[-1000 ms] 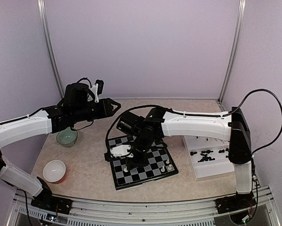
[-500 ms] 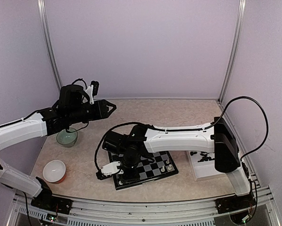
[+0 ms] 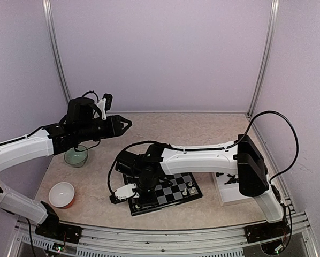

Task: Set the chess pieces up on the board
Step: Place the rook at a1.

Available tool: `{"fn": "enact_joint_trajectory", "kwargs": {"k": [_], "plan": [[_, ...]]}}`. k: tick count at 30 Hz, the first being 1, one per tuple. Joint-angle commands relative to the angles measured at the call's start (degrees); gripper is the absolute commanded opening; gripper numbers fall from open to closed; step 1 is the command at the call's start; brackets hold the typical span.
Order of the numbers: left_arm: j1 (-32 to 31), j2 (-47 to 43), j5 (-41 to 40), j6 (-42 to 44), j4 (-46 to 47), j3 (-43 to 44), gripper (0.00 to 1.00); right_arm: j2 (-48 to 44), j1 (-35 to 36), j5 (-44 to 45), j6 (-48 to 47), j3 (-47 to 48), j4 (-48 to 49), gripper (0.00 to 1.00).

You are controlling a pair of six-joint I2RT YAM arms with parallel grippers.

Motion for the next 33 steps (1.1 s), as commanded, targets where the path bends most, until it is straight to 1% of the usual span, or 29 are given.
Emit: {"fn": "enact_joint_trajectory", "kwargs": {"k": [1,8,14,18,22,27,30,33], "plan": [[0.5,0.27,0.89,0.42,2.13,-0.9,0.49,1.3,0.02,1.24,0.92,1.8,0.52,0.1],[0.58,0.18,1.22,0.34,2.38,-1.38,0.49,1.5,0.01,1.71,1.03,1.9,0.64,0.26],[0.58,0.26,1.43,0.12,2.39,-1.61,0.49,0.59,-0.02,0.79,0.87,2.04,0.28,0.34],[0.58,1.06,1.99,0.2,2.36,-1.12,0.49,-3.93,-2.07,0.06,0.11,-0.84,0.37,0.36],[0.58,2.68,3.06,0.2,2.29,0.33,0.49,-11.92,-7.68,3.19,-1.45,-6.49,2.69,0.37],[0.43,6.79,4.82,0.42,2.29,3.78,0.49,-23.1,-17.29,6.48,-2.63,-14.67,5.97,0.37],[-0.57,9.82,6.26,2.11,2.37,6.7,0.49,-30.39,-24.1,8.43,-2.83,-19.97,8.5,0.37],[-2.6,12.23,6.01,3.77,2.39,10.2,0.49,-36.83,-32.87,7.97,-2.03,-25.99,11.44,0.35]]}}
